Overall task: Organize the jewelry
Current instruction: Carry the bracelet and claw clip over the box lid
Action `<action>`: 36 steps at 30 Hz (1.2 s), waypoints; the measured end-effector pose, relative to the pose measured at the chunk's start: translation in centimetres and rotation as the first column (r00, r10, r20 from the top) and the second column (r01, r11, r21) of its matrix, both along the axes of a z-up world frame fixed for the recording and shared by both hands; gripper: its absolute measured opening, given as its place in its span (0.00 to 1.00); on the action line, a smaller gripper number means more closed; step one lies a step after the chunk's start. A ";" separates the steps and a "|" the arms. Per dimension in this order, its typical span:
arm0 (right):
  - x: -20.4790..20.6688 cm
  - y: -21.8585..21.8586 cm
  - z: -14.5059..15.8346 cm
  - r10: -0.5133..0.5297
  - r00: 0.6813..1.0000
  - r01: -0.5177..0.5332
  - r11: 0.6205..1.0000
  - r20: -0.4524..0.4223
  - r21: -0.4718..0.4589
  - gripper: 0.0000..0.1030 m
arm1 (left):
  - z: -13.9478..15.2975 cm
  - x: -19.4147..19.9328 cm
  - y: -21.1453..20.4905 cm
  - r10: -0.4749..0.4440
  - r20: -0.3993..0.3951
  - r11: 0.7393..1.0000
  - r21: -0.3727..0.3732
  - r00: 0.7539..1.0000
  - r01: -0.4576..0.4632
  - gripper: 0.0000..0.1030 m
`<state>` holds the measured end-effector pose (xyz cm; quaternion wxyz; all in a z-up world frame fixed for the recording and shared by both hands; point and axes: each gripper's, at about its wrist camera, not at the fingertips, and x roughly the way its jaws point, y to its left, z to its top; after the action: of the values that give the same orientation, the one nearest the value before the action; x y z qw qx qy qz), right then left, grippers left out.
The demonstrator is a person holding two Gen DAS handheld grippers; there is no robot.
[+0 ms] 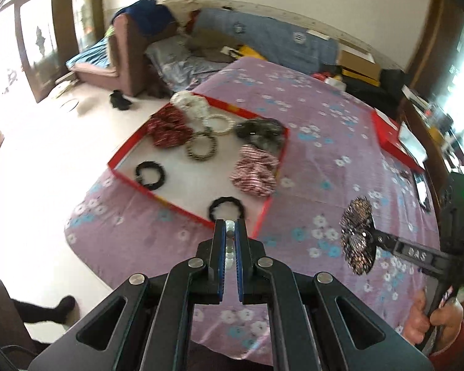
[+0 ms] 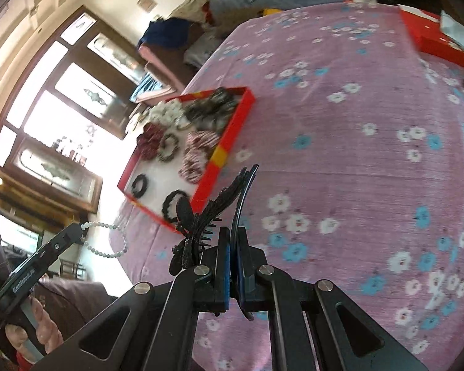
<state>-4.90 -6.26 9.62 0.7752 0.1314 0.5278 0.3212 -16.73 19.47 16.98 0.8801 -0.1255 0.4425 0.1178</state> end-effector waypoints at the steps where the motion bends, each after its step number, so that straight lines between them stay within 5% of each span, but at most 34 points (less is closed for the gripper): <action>1: -0.1 0.6 0.0 0.012 1.000 -0.012 1.000 0.001 -0.004 0.05 | -0.1 0.0 0.4 0.009 -0.001 1.000 -0.004 1.000 -0.009 0.05; 26: 2.0 11.8 0.8 0.010 1.000 -0.009 1.000 0.012 -0.016 0.05 | -0.2 4.5 13.4 0.005 -0.011 1.000 -0.002 1.000 -0.005 0.05; 32: 2.6 13.8 0.4 -0.009 1.000 0.009 0.998 0.007 -0.059 0.05 | -1.4 8.2 15.1 -0.064 -0.005 0.994 -0.089 0.998 0.064 0.05; 36: 3.1 15.4 0.1 -0.018 1.000 0.017 0.998 -0.008 -0.053 0.05 | -3.2 10.5 14.9 -0.141 0.003 0.968 -0.209 0.990 0.138 0.05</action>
<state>-1.85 9.10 9.73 0.7790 0.1168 0.5383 0.2997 -6.19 34.42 13.74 0.8655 -0.1849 0.4655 0.0093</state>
